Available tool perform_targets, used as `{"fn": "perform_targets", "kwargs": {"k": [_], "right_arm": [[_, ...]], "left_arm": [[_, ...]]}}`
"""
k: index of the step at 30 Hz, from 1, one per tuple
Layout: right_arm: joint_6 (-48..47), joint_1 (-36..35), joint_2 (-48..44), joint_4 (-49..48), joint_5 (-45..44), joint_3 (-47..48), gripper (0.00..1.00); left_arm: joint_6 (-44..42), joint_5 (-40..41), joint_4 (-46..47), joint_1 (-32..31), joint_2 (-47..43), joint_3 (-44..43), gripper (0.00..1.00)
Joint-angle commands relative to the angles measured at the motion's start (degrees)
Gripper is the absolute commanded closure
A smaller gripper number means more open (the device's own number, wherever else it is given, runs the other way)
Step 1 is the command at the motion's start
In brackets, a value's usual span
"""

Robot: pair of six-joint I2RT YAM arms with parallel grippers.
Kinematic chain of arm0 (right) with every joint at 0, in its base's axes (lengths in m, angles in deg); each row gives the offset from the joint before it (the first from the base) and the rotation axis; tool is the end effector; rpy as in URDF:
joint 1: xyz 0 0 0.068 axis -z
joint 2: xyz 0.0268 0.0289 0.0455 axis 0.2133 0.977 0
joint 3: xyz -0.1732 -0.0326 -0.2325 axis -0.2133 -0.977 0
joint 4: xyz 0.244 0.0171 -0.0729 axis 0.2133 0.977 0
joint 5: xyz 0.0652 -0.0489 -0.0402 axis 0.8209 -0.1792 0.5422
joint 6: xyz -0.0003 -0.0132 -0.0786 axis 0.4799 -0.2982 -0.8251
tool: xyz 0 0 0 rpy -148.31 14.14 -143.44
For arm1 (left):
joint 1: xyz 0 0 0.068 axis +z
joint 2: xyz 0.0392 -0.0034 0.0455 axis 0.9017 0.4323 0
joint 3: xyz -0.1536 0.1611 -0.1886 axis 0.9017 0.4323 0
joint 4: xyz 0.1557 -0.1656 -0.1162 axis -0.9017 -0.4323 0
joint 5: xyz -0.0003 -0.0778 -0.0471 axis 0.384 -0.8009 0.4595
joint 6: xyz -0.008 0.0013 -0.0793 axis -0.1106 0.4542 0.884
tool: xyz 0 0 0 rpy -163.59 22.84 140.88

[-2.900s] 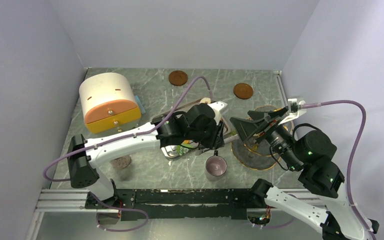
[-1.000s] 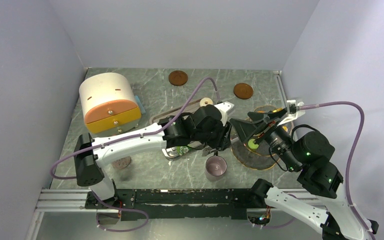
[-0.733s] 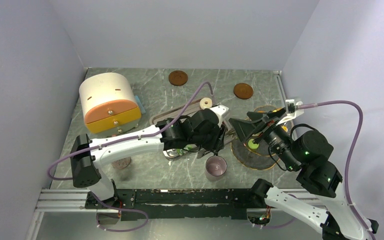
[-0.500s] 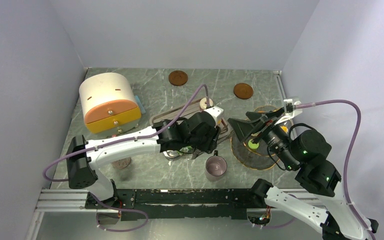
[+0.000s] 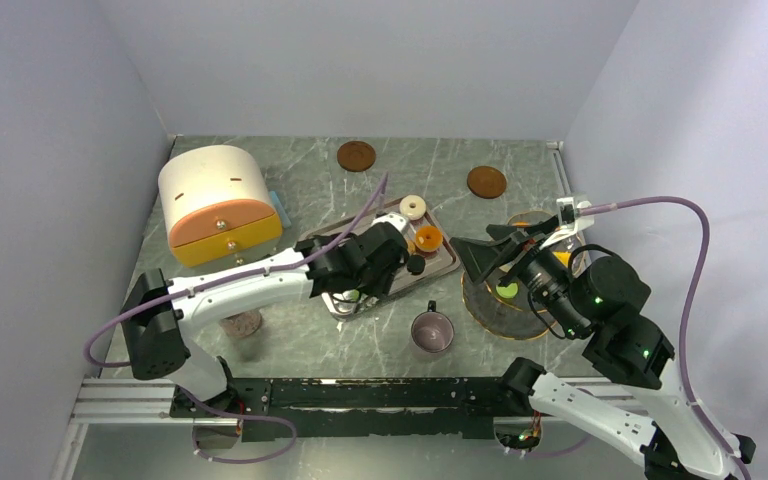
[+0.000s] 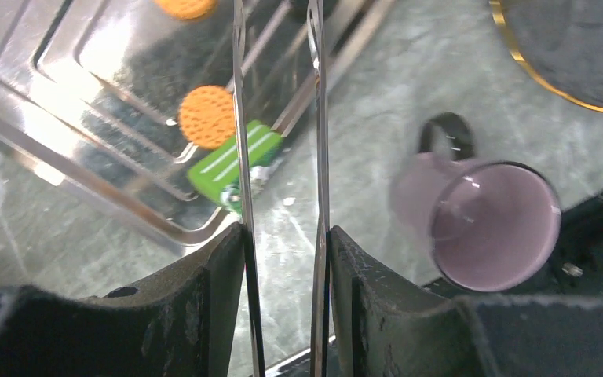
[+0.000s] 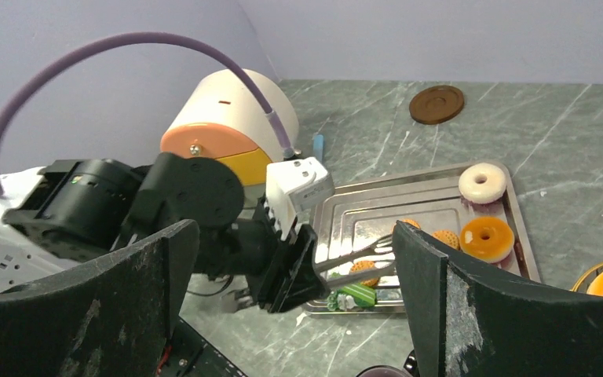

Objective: Serve the afternoon tea
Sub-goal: Pick up the desert from the tray.

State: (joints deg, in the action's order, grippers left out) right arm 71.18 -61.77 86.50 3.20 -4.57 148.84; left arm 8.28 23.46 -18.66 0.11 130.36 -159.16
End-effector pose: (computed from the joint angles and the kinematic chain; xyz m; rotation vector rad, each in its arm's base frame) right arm 0.0734 0.0578 0.4402 -0.1435 1.5859 0.7935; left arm 0.1682 -0.3008 0.2889 0.5656 2.3935 -0.3591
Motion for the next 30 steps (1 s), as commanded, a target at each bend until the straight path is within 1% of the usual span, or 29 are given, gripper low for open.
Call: {"fn": "perform_targets", "kwargs": {"k": [1,5,9,22,30], "right_arm": [[-0.49,-0.01,-0.07,-1.59,-0.47,-0.49,0.02],[-0.95,0.02,-0.11,-1.44,-1.09,-0.41,0.02],[-1.23,0.0,-0.11,-1.33,-1.21,-0.49,0.02],[-1.59,0.0,0.07,-1.7,-1.89,-0.71,0.02],[-1.84,0.02,-0.1,-1.63,-2.28,-0.93,0.02]], "left_arm": [[-0.33,1.56,0.13,3.76,-1.61,1.96,0.53],[-1.09,3.07,0.21,5.99,-0.87,3.19,0.51],[-1.82,2.43,1.26,7.89,0.28,4.46,0.5],[-4.54,0.99,5.01,9.49,4.81,3.85,0.47],[-4.99,-1.14,6.03,9.93,7.05,2.72,0.48]]}}
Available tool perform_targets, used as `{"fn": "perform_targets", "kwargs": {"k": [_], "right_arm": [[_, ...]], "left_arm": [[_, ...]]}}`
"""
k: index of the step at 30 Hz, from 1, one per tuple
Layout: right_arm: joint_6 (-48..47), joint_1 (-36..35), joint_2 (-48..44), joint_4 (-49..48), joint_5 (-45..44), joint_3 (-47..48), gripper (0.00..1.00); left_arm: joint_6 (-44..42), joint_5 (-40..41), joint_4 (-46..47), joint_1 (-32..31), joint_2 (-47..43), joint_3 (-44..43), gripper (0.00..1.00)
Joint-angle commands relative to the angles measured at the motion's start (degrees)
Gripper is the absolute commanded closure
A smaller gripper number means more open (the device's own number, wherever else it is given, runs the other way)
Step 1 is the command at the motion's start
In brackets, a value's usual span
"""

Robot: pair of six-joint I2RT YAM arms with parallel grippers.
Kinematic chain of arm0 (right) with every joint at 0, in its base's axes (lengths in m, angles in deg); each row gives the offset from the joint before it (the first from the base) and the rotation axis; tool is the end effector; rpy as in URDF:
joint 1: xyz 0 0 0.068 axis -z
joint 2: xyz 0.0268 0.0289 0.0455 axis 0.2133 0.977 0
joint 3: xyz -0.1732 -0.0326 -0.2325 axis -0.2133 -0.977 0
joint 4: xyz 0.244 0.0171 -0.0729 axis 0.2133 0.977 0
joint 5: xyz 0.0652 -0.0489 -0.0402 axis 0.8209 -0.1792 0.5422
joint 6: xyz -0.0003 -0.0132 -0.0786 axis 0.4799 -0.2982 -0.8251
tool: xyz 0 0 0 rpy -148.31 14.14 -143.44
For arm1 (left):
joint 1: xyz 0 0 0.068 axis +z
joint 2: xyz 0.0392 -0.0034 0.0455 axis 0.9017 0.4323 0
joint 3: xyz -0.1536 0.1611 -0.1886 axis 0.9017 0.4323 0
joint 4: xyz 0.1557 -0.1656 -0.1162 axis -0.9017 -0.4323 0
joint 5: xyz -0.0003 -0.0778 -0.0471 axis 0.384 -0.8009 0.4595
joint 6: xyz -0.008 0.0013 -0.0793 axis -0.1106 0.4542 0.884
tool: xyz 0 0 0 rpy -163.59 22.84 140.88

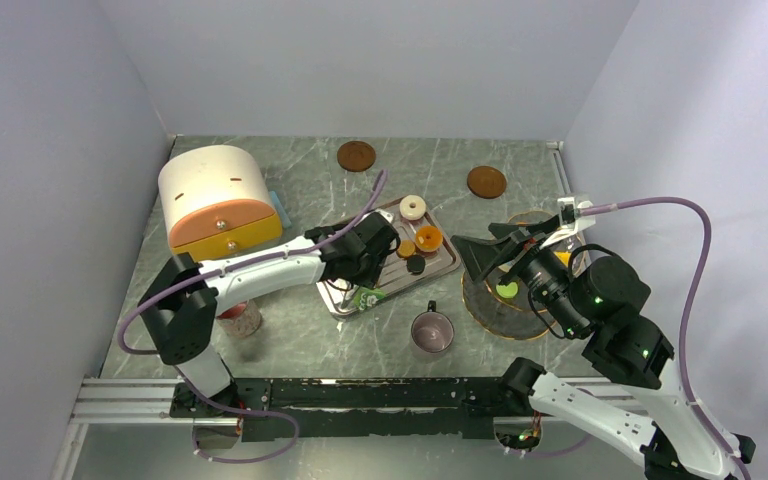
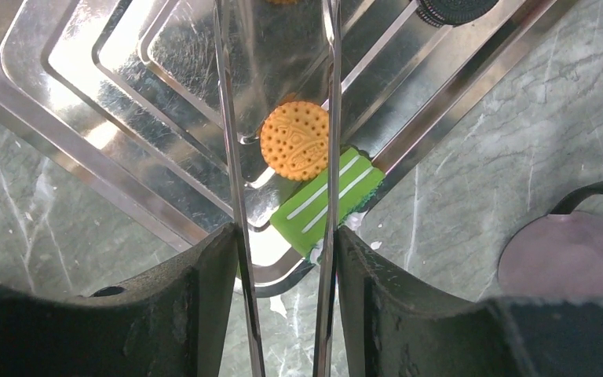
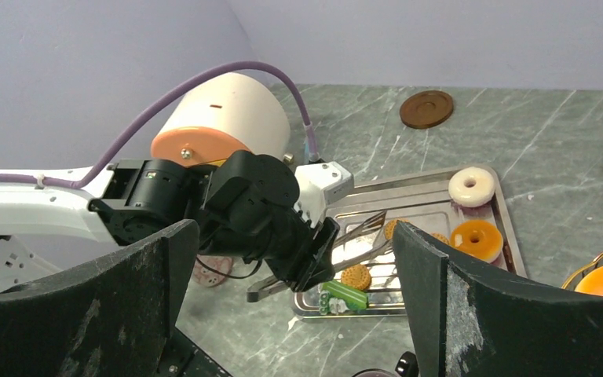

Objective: Serve the afternoon tea
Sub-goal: Pick up the desert from the tray.

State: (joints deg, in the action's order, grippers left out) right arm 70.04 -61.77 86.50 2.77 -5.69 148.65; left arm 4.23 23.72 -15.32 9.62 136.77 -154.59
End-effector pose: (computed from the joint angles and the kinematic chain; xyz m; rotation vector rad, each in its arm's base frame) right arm 0.0745 0.0571 0.4401 -0.1416 1.5780 0.7652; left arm 0.2229 -0.2786 0.2308 0.4938 2.4969 -0.1395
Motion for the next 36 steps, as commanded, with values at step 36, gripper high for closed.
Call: {"fn": "perform_targets", "kwargs": {"k": [36], "right_arm": [[0.92,0.07,-0.19,-1.45,-0.81,-1.79,0.02]], "left_arm": [[-1.84,-3.43,-0.79,0.44,-9.38,-3.79,0.6]]}}
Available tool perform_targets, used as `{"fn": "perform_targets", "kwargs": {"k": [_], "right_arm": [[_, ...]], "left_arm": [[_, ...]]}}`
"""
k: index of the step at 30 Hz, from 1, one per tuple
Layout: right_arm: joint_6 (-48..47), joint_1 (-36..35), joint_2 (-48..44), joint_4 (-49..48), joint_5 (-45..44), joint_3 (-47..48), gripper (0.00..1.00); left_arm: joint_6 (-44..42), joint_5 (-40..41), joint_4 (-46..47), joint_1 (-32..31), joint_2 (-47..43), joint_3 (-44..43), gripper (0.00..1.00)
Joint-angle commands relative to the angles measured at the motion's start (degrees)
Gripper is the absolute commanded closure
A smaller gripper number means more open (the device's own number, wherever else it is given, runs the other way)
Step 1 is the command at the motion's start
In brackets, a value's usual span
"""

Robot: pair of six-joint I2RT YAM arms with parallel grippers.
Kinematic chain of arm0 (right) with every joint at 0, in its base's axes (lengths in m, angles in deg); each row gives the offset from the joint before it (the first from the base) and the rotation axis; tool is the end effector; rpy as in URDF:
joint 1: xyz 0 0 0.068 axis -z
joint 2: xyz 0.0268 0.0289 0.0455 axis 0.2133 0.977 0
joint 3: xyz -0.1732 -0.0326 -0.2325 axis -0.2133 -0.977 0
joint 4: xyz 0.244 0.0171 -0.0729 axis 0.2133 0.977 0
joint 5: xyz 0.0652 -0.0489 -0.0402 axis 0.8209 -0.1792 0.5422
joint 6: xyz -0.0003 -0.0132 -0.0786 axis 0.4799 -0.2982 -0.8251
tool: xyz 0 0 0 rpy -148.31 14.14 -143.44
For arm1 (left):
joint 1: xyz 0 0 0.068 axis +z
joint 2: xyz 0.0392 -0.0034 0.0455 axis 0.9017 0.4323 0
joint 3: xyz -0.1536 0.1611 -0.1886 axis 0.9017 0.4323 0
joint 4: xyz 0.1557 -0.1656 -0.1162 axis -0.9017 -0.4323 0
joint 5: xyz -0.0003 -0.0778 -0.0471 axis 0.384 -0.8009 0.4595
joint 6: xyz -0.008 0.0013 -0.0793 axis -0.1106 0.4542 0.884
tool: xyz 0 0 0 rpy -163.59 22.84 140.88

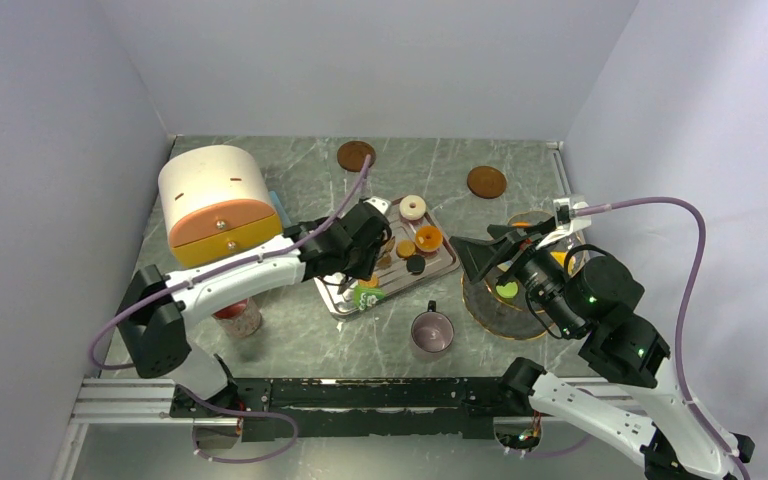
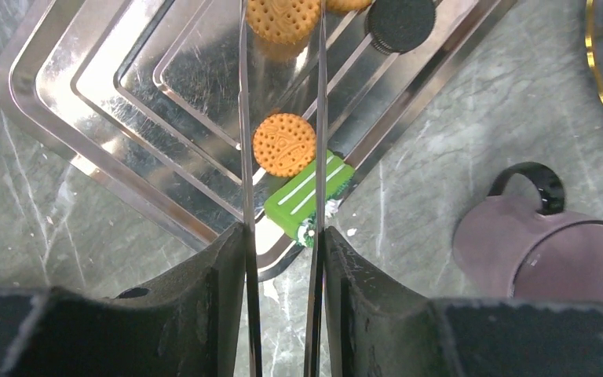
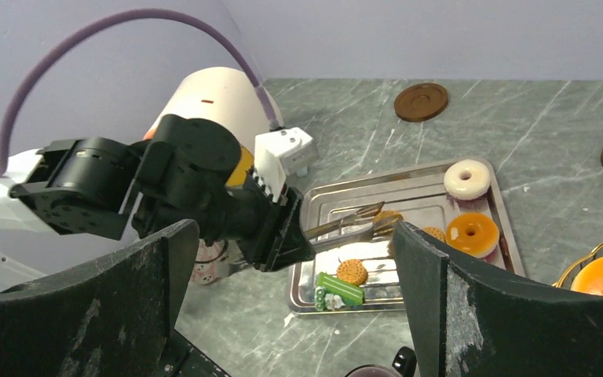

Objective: Serve the afternoon tea
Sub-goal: Pick up the desert from the tray, then place the desert on the desert table.

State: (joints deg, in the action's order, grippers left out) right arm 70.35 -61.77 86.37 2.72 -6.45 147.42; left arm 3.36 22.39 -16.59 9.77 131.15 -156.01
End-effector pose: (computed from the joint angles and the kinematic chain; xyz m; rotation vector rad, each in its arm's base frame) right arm 0.0770 0.0586 0.4337 -0.1322 1.5955 0.7506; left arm 0.2154 -0.2691 0.2691 0.4840 2.4299 -0.2395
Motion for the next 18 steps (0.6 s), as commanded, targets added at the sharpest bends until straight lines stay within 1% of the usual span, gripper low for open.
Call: {"fn": "perform_targets", "kwargs": {"k": [1,4,10,16,18], "right_arm": [[0.65,-0.01,-0.07,-1.62,-0.06,-0.58,0.01],[0.4,-0.03,0.46,-1.79,-0.14,-0.35,0.01],[-0.11,-0.01,1.59,-1.8,0.27,0.44,0.02],[-0.22,0.03,1.59,-1.87,-0.01,1.13,0.02],[-0.13,-0.01,1.5,-2.01,-0.21,1.26,0.01]], "left_arm": [[-1.03,-3.21,1.16,0.29,-4.68,-2.06,0.6],[-0.57,-6.16,2.76,0.29,-6.89,-1.28,0.61],[-0.46,-9.02,2.32,0.2,-9.53,-1.92,0.62],[0.82,-15.69,5.32,0.07,-11.94,-1.31,0.62],[1.49,-16.66,5.74,-0.46,-12.02,-1.59,0.62]]}}
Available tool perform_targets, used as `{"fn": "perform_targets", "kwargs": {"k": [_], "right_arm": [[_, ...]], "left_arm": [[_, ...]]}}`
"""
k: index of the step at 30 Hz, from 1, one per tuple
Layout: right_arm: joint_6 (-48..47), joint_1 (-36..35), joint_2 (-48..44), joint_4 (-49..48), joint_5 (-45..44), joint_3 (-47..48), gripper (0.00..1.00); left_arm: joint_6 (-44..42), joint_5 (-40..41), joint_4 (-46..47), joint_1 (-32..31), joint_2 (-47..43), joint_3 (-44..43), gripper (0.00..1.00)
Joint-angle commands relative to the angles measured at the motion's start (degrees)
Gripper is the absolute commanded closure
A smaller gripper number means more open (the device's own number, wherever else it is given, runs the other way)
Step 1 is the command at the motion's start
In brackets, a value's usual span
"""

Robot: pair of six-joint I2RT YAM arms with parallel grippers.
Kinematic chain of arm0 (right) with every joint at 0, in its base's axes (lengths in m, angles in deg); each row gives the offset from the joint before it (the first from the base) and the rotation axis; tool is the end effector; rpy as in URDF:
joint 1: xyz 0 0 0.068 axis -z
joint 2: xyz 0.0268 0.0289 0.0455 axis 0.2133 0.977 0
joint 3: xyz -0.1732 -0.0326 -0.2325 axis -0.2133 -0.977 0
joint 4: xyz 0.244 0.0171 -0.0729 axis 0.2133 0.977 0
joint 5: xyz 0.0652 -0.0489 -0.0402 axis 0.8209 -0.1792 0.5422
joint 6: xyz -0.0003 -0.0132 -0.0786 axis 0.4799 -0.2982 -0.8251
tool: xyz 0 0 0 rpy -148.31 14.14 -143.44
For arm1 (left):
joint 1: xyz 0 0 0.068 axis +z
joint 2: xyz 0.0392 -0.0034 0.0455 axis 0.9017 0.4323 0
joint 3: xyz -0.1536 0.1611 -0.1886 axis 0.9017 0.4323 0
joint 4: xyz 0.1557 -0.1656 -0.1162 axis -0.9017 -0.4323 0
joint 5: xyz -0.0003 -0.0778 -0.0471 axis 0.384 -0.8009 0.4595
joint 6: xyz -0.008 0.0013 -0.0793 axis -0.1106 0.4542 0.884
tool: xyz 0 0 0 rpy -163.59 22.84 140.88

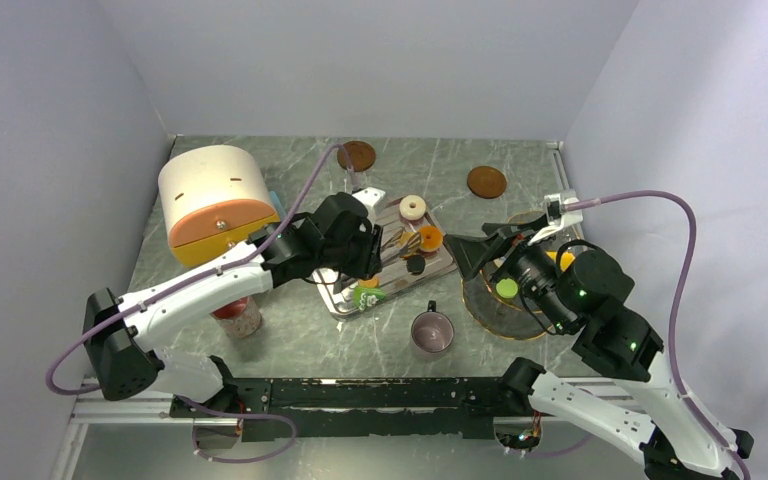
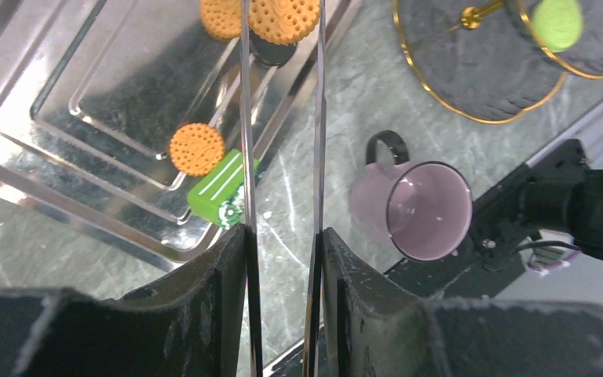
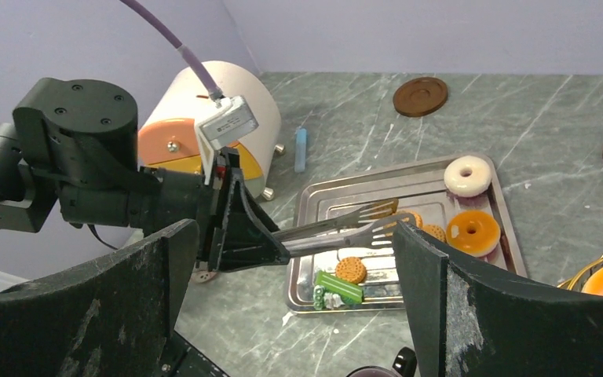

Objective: Serve the afternoon tea
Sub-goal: Place the desert on the desert table.

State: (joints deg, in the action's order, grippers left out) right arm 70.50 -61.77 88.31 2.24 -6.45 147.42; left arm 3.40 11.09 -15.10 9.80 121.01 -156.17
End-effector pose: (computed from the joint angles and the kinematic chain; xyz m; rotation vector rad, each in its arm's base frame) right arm 0.0840 0.0668 0.4321 -0.1383 1.6192 0.7401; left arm 0.1886 -0.2539 0.3255 0.5265 2.3296 -0.5949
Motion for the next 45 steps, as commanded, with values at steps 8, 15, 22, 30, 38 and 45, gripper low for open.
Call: {"fn": "perform_targets", "kwargs": {"k": [8,15,22,30,38,45], "right_arm": [[0.25,0.01,0.11,-1.79,0.71,2.11,0.02],[0.52,-0.02,-0.22,-1.45,0.73,2.86,0.02],[0.89,0.09,-0.69,-1.42,0.75,2.86,0.02],[1.08,0.0,-0.39,-1.84,1.36,2.94,0.02],[0.93,0.03,-0.17,-1.62,1.78,3.97,0.02],[0.7,-0.02,-0.08,-1.38,1.92,4.88,0.03]], "left_arm": [[2.24,-5.63,3.2,-8.29,1.66,-6.74,0.62],[3.62,-5.01,6.66,-12.49,2.48,-8.76,0.62],[4.39,-6.71,8.6,-13.84,2.96,-9.49,0.62],[5.04,-9.37,11.88,-15.29,7.24,-11.91,0.63],[5.6,-10.77,14.68,-17.09,12.46,-14.95,0.64],[5.5,-11.6,16.12,-17.91,16.44,-17.28,0.64]]}}
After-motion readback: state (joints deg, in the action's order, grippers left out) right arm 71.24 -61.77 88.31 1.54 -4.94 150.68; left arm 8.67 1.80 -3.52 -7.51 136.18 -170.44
